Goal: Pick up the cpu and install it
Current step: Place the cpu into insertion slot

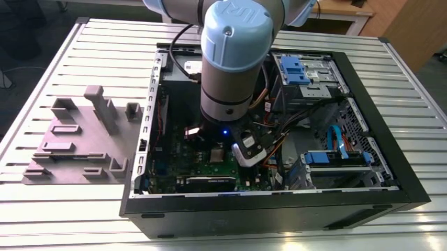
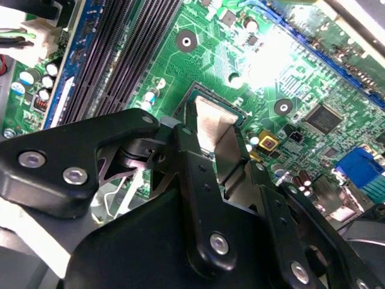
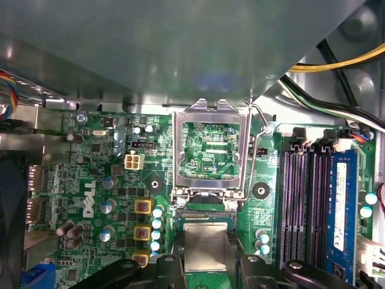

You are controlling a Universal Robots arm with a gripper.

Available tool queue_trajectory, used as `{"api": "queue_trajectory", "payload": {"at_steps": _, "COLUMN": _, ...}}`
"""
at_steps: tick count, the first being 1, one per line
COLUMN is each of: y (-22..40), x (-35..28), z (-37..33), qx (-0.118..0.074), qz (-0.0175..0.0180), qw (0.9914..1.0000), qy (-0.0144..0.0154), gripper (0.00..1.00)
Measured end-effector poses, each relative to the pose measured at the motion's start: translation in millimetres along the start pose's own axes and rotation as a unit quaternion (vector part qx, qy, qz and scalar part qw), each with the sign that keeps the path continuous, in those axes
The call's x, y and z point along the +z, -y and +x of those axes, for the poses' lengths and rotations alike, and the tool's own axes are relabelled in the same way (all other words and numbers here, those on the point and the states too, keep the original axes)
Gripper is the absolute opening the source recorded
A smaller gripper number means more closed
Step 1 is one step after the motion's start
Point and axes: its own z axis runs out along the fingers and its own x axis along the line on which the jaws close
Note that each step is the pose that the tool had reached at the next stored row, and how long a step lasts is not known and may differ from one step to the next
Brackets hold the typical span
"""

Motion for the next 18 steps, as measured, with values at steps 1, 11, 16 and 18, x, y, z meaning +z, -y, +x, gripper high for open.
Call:
{"api": "queue_trajectory", "payload": {"at_steps": 1, "y": 0.0, "x": 0.4, "z": 0.0, "qx": 0.001, "qz": 0.0000, "qw": 1.00000, "qy": 0.0000, "gripper": 0.39}}
{"api": "queue_trajectory", "payload": {"at_steps": 11, "y": 0.0, "x": 1.6, "z": 0.0, "qx": 0.002, "qz": 0.0000, "qw": 1.00000, "qy": 0.0001, "gripper": 0.39}}
{"api": "queue_trajectory", "payload": {"at_steps": 16, "y": 0.1, "x": 1.7, "z": 0.0, "qx": 0.002, "qz": 0.0000, "qw": 1.00000, "qy": 0.0001, "gripper": 0.33}}
{"api": "queue_trajectory", "payload": {"at_steps": 18, "y": 0.0, "x": 1.7, "z": -0.1, "qx": 0.002, "qz": 0.0000, "qw": 1.00000, "qy": 0.0001, "gripper": 0.33}}
